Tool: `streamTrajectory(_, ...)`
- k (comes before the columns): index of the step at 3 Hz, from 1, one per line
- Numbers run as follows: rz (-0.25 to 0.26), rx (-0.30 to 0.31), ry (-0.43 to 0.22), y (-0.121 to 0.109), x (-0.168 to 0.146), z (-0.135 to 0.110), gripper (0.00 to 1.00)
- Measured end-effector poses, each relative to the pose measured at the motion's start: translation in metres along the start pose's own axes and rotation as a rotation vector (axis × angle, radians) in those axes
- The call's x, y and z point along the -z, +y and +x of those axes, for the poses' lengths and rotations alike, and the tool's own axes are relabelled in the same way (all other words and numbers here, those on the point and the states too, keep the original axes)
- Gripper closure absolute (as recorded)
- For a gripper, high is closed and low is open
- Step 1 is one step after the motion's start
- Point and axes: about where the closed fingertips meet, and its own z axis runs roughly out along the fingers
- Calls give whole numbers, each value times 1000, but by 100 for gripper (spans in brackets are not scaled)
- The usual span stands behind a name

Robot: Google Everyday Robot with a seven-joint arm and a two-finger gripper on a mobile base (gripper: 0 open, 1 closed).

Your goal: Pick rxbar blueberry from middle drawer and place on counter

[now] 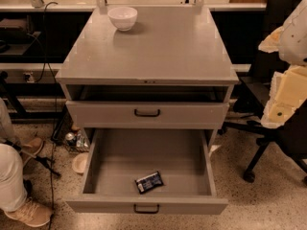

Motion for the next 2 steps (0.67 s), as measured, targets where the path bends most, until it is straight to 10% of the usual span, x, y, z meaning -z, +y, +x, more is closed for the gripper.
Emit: streamTrajectory(2,-16,6,-9,3,-5,-2,0)
